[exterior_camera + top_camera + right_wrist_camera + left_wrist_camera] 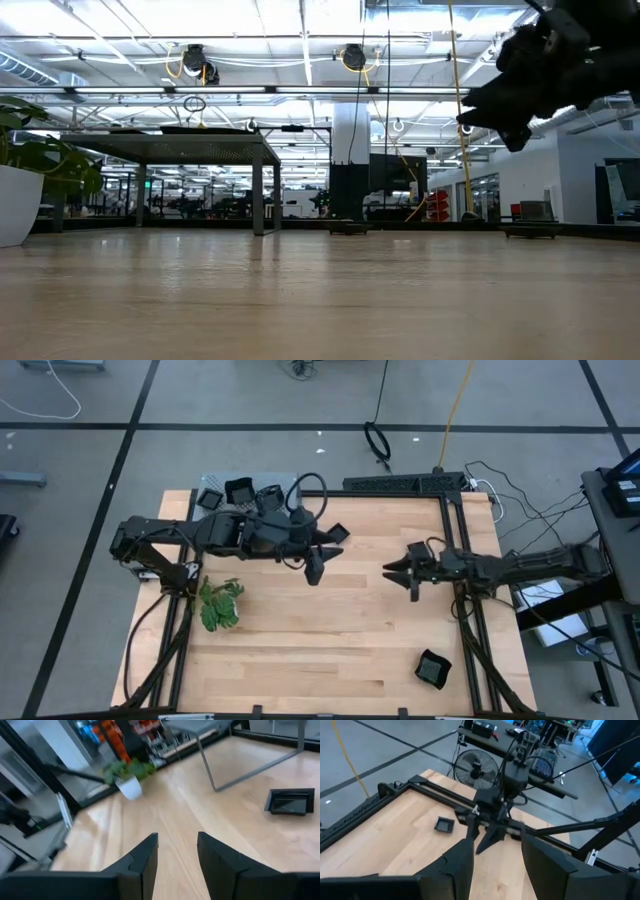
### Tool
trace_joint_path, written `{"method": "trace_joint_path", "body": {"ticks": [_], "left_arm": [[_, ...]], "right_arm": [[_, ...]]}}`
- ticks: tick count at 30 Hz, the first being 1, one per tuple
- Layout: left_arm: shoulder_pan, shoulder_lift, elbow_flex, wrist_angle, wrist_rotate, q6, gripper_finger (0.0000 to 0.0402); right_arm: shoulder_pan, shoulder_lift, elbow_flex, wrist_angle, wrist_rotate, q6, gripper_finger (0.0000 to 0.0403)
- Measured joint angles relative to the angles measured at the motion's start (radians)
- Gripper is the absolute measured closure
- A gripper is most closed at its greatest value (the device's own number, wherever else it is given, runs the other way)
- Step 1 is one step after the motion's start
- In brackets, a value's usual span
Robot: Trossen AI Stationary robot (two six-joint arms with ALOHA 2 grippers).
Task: Pick & Place Mini shaped plates
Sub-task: Stack the square plate on top of the square plate on the shelf
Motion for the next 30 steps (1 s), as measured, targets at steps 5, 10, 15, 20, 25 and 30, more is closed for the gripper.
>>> {"method": "trace_joint_path", "body": {"ticks": [5, 10, 15, 20, 25, 30], "left_arm": [[0.000, 0.000, 0.000, 0.003, 0.000, -0.001, 0.0231], [0.000, 0.000, 0.000, 0.000, 0.000, -0.002, 0.0231], [0.000, 0.000, 0.000, -0.001, -0.001, -0.002, 0.0231], [0.000, 0.000, 0.000, -0.001, -0.001, 0.001, 0.0231], [0.000, 0.000, 0.000, -0.001, -0.001, 0.001, 0.0231], [-0.003, 0.000, 0.000, -0.002, -0.001, 0.000, 0.0231]], "right_arm": [[0.000, 0.135, 0.132, -0.174, 0.017, -0.097, 0.0277], [-0.006, 0.247, 0.319, -0.621, 0.208, -0.081, 0.0277], [-0.080, 0.353, 0.438, -1.008, 0.391, 0.064, 0.0277], [-0.208, 0.449, 0.429, -1.040, 0.387, 0.178, 0.0277], [-0.309, 0.540, 0.427, -0.999, 0.377, 0.164, 0.0277], [-0.368, 0.608, 0.427, -0.932, 0.262, 0.159, 0.0275]]}}
